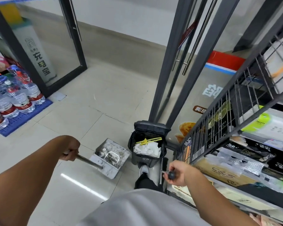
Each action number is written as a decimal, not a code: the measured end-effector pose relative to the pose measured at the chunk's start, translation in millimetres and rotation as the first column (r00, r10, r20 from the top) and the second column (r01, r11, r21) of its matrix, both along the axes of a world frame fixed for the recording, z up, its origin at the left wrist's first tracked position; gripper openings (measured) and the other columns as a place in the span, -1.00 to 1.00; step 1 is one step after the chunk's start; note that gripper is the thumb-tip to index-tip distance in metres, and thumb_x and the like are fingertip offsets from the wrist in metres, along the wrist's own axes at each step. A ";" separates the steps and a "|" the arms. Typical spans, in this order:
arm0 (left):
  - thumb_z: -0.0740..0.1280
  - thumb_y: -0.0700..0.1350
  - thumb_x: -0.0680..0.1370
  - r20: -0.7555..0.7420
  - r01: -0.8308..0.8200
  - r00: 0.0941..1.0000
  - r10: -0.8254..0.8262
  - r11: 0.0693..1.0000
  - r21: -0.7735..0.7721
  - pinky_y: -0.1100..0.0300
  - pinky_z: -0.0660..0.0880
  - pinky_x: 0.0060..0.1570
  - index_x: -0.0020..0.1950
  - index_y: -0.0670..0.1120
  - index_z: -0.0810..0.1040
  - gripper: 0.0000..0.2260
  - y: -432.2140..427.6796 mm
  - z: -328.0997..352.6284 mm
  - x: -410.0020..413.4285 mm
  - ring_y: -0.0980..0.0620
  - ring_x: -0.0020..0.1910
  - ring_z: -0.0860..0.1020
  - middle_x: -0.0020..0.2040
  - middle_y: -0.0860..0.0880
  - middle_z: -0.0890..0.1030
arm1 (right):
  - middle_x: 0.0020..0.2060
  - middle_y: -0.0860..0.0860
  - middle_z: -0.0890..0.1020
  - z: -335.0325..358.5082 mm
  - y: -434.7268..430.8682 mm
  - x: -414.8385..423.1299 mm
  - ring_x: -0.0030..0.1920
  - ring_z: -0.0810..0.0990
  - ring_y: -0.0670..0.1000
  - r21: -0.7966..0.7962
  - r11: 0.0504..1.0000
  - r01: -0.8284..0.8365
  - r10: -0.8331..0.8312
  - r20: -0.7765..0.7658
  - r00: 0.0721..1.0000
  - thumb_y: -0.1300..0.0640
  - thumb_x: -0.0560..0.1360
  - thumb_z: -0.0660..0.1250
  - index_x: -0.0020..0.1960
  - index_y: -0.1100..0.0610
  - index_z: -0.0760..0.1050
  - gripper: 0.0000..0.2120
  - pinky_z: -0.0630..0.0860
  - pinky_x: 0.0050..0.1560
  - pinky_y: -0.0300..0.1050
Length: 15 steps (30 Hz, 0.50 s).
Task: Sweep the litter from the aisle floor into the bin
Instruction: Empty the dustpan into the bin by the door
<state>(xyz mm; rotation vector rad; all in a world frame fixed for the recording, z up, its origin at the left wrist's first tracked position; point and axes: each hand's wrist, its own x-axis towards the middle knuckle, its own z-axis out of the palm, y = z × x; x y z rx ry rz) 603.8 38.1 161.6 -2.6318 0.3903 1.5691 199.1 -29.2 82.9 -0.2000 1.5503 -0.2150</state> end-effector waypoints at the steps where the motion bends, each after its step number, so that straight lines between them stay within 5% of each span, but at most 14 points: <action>1: 0.16 -0.24 0.58 0.020 -0.032 0.999 0.032 0.999 -0.021 0.37 0.34 -0.67 -0.29 -0.13 0.40 -0.76 2.3 7.0 0.7 0.13 -0.67 0.39 -0.36 -0.03 0.41 | 0.08 0.25 0.38 -3.4 1.8 0.5 -0.33 0.46 0.13 0.002 1.000 0.004 -0.004 -0.005 1.000 0.41 0.45 0.10 0.13 0.25 0.31 -0.72 0.58 -0.49 -0.07; 3: 0.16 -0.24 0.60 0.021 0.042 0.999 -0.041 0.998 -0.050 0.39 0.36 -0.66 -0.32 -0.10 0.37 -0.72 12.1 24.8 -1.1 0.22 -0.74 0.40 -0.35 0.00 0.45 | 0.05 0.23 0.36 -8.1 8.8 3.3 -0.32 0.45 0.14 0.000 1.000 -0.001 0.001 -0.009 1.000 0.42 0.43 0.09 0.11 0.25 0.31 -0.73 0.57 -0.49 -0.08; 6: 0.18 -0.25 0.57 0.046 0.156 0.987 -0.154 0.987 -0.045 0.42 0.27 -0.73 -0.28 -0.19 0.42 -0.78 20.7 40.1 6.9 0.08 -0.80 0.32 -0.42 -0.08 0.50 | -0.03 0.19 0.33 -10.6 20.8 12.3 -0.28 0.42 0.13 -0.002 1.000 0.001 -0.001 -0.019 1.000 0.42 0.43 0.06 0.05 0.24 0.28 -0.77 0.55 -0.50 -0.11; 15: 0.11 -0.27 0.56 0.238 0.259 0.940 -0.245 0.966 -0.027 0.42 0.20 -0.65 -0.22 -0.20 0.45 -0.80 31.6 113.6 17.6 0.06 -0.62 0.31 -0.41 -0.13 0.43 | 0.05 0.18 0.32 -6.8 43.9 22.4 -0.17 0.40 0.11 0.008 1.000 0.019 -0.019 -0.032 0.999 0.39 0.44 0.07 0.03 0.25 0.31 -0.81 0.56 -0.52 -0.11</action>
